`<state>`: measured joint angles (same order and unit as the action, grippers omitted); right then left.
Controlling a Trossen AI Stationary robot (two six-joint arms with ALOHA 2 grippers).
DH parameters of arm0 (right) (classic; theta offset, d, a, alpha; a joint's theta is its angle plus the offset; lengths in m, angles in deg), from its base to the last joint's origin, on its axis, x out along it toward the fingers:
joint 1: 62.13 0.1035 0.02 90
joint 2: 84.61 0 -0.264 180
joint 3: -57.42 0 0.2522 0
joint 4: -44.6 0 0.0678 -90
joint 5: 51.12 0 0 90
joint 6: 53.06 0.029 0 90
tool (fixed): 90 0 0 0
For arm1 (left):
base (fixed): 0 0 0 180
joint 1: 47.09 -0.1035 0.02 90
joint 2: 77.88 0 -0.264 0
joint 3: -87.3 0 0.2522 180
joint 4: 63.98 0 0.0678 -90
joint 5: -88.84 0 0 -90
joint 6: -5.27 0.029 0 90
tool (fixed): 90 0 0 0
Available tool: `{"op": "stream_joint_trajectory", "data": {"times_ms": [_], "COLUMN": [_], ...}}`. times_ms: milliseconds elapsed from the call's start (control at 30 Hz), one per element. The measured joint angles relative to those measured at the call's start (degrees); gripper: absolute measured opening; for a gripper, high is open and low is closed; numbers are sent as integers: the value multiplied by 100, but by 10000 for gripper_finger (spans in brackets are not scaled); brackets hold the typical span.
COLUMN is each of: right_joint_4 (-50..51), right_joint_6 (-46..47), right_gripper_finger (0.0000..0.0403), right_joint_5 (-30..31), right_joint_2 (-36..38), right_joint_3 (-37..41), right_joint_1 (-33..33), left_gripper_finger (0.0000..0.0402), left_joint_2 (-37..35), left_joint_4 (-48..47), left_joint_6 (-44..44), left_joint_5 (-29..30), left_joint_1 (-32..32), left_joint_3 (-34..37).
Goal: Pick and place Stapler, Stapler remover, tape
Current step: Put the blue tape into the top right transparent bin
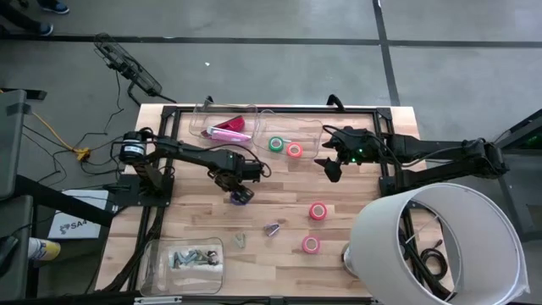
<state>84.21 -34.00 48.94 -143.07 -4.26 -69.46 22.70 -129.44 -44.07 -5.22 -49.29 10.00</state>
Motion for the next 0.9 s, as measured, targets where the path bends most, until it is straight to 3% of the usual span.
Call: {"op": "stream_joint_trajectory", "data": {"times_ms": [333, 733, 900], "right_joint_4": [0, 0, 0], "right_joint_6": [17, 38, 38], "right_gripper_finger": [316, 316, 316], "right_joint_5": [-13, -17, -17], "right_joint_2": [0, 0, 0], "right_joint_3": [0, 0, 0], "right_joint_1": [0, 0, 0], "left_gripper_finger": [137, 131, 131], "left_joint_2": [2, 2, 0], "left_joint_4": [25, 282, 618], "left_joint_6": [108, 233, 258], "left_joint_5": [98, 195, -81], "left_joint_1": [0, 0, -2], "left_joint_3": [-1, 8, 350]}}
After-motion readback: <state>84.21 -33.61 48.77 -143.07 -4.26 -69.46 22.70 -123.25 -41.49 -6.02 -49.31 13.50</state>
